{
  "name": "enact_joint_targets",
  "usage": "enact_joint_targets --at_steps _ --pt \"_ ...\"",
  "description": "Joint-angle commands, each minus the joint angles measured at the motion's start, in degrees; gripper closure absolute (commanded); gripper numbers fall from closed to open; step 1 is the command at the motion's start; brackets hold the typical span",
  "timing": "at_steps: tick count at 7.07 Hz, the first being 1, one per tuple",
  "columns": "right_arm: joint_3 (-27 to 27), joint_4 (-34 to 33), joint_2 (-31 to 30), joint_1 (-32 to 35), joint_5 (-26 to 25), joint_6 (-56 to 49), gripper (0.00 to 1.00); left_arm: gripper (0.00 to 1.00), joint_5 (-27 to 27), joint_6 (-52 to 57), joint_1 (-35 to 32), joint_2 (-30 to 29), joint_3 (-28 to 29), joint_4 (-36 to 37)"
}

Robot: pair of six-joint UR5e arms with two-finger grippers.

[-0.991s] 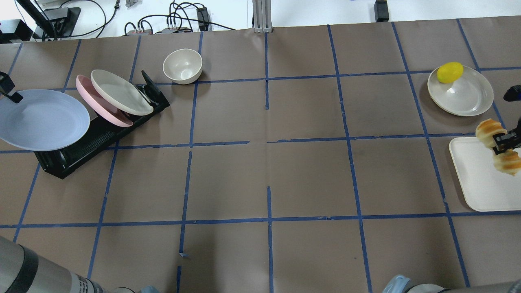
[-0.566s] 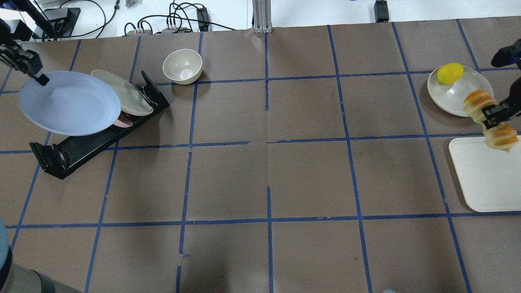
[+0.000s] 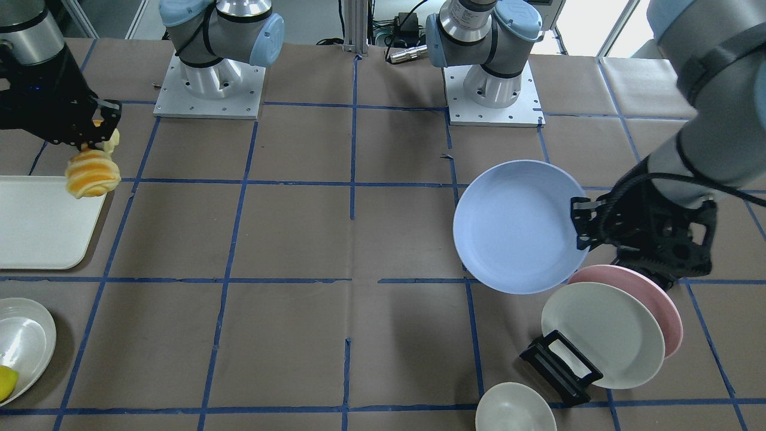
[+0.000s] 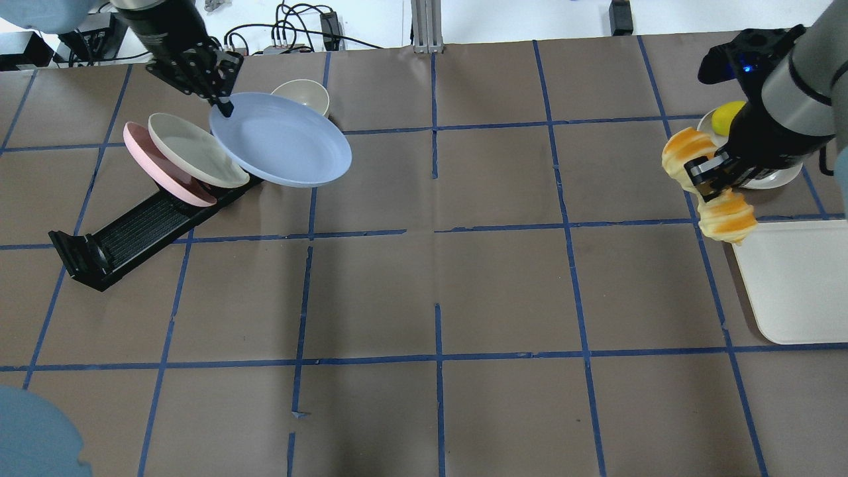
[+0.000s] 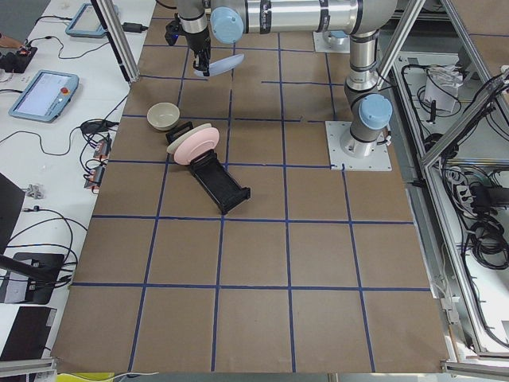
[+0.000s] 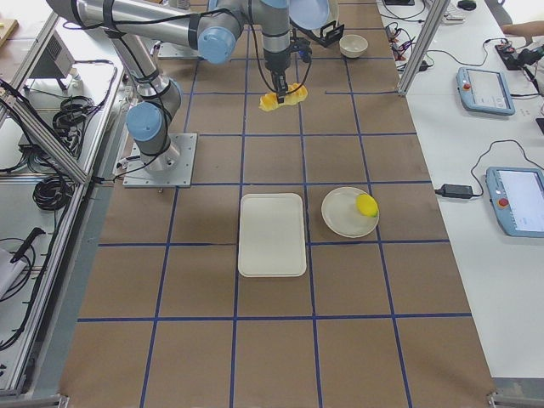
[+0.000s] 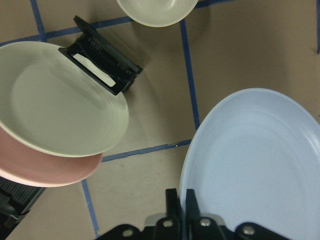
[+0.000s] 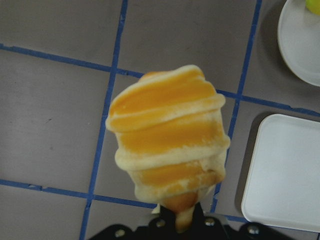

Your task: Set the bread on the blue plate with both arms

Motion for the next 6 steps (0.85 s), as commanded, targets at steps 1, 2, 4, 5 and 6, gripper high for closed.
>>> enact_joint_targets --at_steps 1,2,4,5,6 --pt "-0.1 5.9 0.0 4.7 0.4 8.8 0.95 0.99 0.2 -14.3 -6.9 -0.2 -4.8 8.0" --pt "-0.1 9.0 -0.1 5.8 0.5 11.9 0.94 0.99 0.6 -18.8 -10.1 0.0 -9.1 14.7" --pt "-1.8 9.9 -0.1 9.7 0.7 19.5 0.94 0.99 1.7 -24.8 -14.0 -0.1 -16.9 28.1" --pt "-3.8 9.5 0.6 11.3 2.4 23.0 0.94 0.99 2.8 -28.5 -15.6 -0.1 -18.5 28.5" --pt "-5.6 8.1 2.3 11.3 1.9 22.3 0.94 0.99 4.4 -30.8 -17.8 -0.3 -18.3 28.4"
